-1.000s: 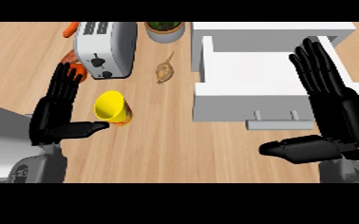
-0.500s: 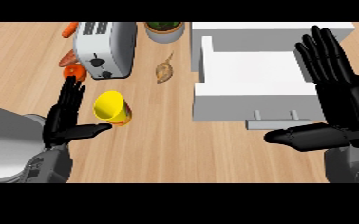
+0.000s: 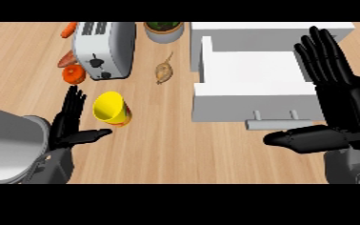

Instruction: Pick up the cup, place it into the drawer and close the drawer

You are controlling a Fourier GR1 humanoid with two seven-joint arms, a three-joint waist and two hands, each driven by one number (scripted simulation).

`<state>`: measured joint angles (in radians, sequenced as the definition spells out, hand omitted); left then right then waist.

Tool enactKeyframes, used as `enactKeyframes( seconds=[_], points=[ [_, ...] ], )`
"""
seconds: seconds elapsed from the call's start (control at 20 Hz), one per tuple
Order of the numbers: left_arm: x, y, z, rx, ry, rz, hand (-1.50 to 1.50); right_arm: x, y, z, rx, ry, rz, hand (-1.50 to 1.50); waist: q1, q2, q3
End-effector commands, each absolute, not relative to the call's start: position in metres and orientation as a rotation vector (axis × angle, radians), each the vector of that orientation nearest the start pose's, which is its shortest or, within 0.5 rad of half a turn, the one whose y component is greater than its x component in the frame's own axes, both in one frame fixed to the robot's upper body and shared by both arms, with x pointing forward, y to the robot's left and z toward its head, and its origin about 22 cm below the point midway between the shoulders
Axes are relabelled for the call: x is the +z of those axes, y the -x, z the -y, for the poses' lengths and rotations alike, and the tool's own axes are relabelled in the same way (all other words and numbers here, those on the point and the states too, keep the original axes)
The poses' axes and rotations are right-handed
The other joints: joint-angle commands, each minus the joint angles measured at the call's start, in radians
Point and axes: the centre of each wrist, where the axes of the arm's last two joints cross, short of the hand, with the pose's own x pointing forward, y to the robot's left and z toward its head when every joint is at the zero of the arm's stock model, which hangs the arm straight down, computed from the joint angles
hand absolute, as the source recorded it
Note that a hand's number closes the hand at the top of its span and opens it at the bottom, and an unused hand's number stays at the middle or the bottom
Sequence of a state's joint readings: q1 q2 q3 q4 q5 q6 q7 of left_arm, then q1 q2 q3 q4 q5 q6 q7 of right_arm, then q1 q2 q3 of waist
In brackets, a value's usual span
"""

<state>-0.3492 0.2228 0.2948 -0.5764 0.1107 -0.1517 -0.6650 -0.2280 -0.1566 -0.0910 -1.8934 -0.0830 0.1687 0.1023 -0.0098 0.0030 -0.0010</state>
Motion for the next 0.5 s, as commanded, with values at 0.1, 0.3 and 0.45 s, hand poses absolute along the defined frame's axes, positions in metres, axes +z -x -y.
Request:
enactKeyframes(
  seconds=[0.1,0.3,0.45],
  points=[
    [-0.142,-0.254,-0.336,0.161,-0.118,1.631,-1.5,0.135,-0.263,0.252,0.261,-0.069,2.013,-1.5,-0.008,0.003,-0.001],
    [-0.143,-0.264,-0.32,0.148,-0.088,1.673,-1.5,0.156,-0.279,0.259,0.261,-0.076,2.006,-1.5,-0.008,0.004,-0.001],
    [-0.15,-0.26,-0.311,0.154,-0.067,1.677,-1.5,0.154,-0.284,0.245,0.273,-0.077,2.001,-1.5,-0.009,0.005,-0.002]
  ],
)
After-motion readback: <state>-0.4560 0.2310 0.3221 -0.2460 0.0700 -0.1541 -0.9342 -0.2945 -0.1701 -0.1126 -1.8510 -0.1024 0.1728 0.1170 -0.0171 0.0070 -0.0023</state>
